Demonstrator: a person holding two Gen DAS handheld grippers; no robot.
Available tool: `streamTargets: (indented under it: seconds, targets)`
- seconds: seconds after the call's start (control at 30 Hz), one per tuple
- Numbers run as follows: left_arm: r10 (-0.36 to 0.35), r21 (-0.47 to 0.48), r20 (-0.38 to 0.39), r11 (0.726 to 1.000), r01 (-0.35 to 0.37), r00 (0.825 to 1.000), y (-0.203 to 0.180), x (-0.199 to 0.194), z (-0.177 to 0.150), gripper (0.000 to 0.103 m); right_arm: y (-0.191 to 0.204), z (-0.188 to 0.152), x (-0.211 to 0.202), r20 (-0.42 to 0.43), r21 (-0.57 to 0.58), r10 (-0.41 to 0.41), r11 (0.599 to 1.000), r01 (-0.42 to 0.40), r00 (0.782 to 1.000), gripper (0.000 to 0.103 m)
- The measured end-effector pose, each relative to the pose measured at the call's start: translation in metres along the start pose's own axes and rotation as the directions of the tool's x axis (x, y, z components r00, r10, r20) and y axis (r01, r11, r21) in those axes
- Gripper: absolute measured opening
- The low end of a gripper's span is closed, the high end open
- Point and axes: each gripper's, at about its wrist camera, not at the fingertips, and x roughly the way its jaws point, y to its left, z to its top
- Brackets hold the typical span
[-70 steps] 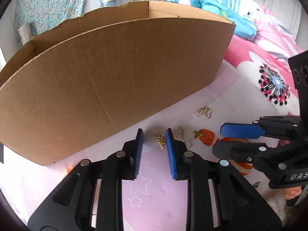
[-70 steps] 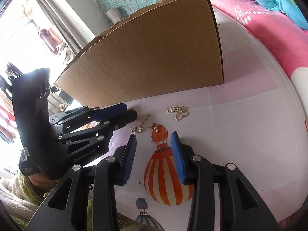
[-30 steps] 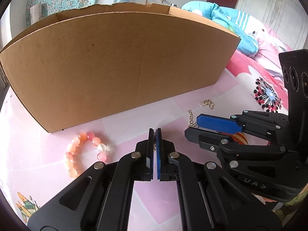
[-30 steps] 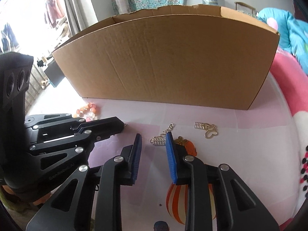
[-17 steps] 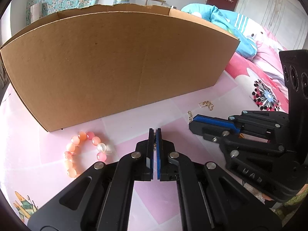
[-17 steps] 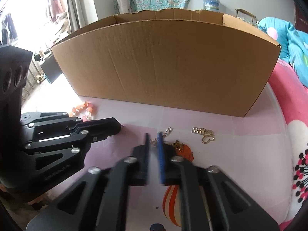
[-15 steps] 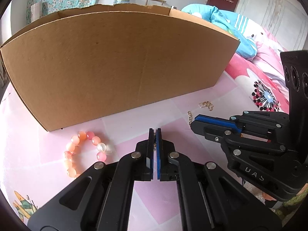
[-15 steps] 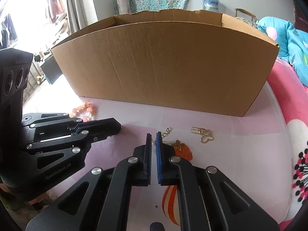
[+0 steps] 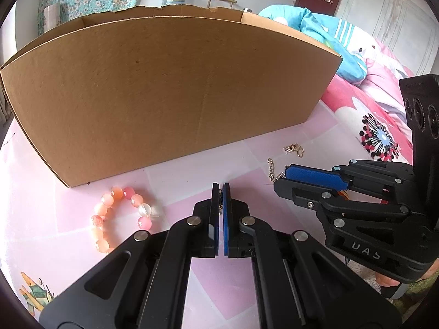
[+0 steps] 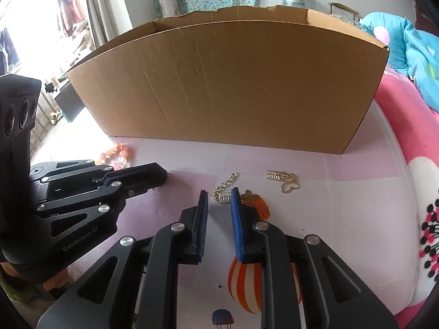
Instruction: Organize jewelry
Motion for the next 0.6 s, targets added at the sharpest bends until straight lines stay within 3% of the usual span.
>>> streamTargets:
  seconds: [0.47, 0.57, 0.6]
  targets:
    - [-0.007, -0.006, 0.002, 1.000, 0.007, 1.000, -0.001, 0.001, 0.000, 0.002, 0.010, 0.006, 0.004, 0.018, -0.025, -0.031, 0.999, 0.031, 0.999, 0.018]
    - [-0.007, -0.007, 0.002, 1.000, 0.007, 1.000, -0.001, 0.001, 0.000, 0.002, 0.010, 0.005, 0.002, 0.022, -0.030, -0.047, 0.998, 0.048, 0.999, 0.032]
    - [-0.008, -0.007, 0.001, 1.000, 0.008, 1.000, 0.000, 0.001, 0.001, 0.002, 0.010, 0.005, 0.002, 0.024, -0.030, -0.051, 0.998, 0.051, 0.998, 0.032]
